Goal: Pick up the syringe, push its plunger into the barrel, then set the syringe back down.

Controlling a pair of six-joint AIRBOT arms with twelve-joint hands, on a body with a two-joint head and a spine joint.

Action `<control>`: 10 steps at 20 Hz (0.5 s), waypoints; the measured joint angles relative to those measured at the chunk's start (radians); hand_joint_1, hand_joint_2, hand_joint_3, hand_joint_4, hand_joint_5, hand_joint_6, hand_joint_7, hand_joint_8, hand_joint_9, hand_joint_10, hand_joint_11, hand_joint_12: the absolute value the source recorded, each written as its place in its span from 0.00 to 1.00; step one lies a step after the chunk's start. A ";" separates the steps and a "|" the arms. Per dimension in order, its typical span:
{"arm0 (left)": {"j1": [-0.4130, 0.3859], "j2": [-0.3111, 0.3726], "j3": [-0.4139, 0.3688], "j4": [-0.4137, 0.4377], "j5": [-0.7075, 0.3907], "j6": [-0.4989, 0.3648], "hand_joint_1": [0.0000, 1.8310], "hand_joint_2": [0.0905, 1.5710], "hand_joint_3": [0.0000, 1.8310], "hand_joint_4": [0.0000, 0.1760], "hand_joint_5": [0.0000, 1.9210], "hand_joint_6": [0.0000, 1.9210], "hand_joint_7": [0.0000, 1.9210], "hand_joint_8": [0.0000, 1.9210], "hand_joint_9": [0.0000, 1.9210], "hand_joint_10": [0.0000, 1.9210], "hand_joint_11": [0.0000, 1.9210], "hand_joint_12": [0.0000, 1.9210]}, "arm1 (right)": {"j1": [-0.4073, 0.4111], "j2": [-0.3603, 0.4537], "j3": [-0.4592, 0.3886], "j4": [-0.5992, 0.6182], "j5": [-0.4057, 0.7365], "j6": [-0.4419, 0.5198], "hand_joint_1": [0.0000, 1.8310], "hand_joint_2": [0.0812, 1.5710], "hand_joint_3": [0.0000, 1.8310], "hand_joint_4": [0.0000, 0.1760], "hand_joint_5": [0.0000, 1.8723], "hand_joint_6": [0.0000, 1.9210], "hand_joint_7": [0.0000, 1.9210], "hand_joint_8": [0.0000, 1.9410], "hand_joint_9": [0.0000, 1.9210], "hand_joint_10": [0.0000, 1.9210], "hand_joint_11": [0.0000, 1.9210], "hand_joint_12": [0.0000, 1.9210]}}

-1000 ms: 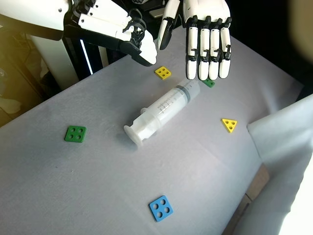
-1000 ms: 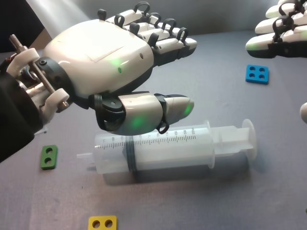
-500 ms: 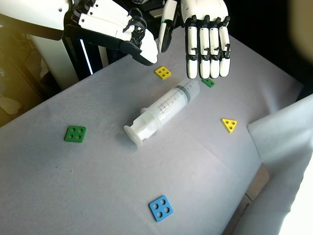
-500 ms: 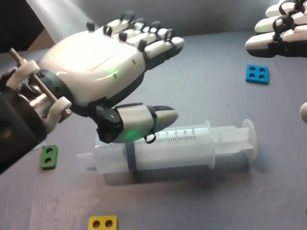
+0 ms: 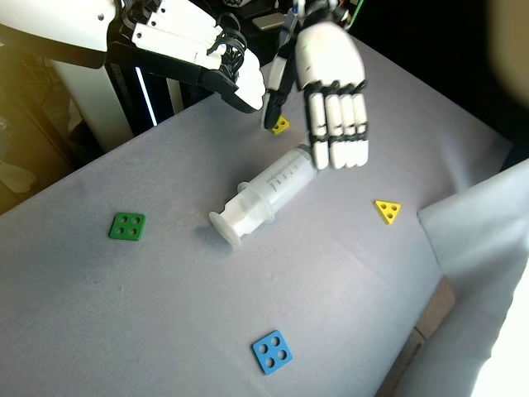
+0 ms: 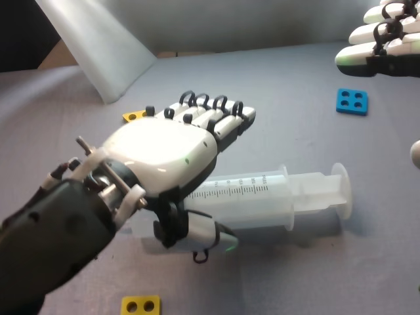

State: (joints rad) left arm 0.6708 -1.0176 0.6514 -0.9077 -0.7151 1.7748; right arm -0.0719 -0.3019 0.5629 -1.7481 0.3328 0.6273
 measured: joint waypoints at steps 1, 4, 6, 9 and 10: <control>0.008 -0.007 0.000 -0.002 -0.010 0.005 0.48 0.55 0.00 0.00 0.00 0.00 0.00 0.00 0.00 0.00 0.00 0.01 | 0.000 0.000 0.000 0.000 0.000 0.000 0.00 0.83 0.00 0.00 0.16 0.01 0.14 0.00 0.10 0.01 0.00 0.26; 0.029 -0.032 0.000 -0.031 -0.017 0.045 0.48 0.55 0.00 0.00 0.00 0.00 0.00 0.00 0.00 0.00 0.00 0.01 | 0.000 0.000 0.000 0.000 0.000 0.000 0.00 0.84 0.00 0.00 0.17 0.00 0.14 0.00 0.10 0.00 0.00 0.24; 0.032 -0.053 0.005 -0.063 -0.017 0.074 0.49 0.56 0.00 0.00 0.00 0.00 0.00 0.00 0.00 0.00 0.00 0.00 | 0.000 0.000 0.000 0.000 0.000 0.000 0.00 0.84 0.00 0.00 0.17 0.00 0.14 0.00 0.11 0.00 0.00 0.24; 0.042 -0.092 0.035 -0.080 -0.023 0.092 0.47 0.58 0.01 0.00 0.00 0.00 0.00 0.00 0.00 0.00 0.00 0.00 | 0.000 0.000 -0.001 0.000 0.001 0.000 0.00 0.84 0.00 0.00 0.18 0.00 0.15 0.00 0.11 0.00 0.00 0.25; 0.044 -0.105 0.045 -0.095 -0.024 0.106 0.48 0.58 0.01 0.00 0.00 0.00 0.00 0.00 0.00 0.00 0.00 0.00 | 0.000 0.000 0.000 0.000 0.000 0.000 0.00 0.85 0.00 0.00 0.19 0.00 0.16 0.00 0.12 0.00 0.00 0.27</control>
State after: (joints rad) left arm 0.7151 -1.1221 0.6960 -1.0027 -0.7395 1.8805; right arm -0.0719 -0.3019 0.5625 -1.7481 0.3332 0.6273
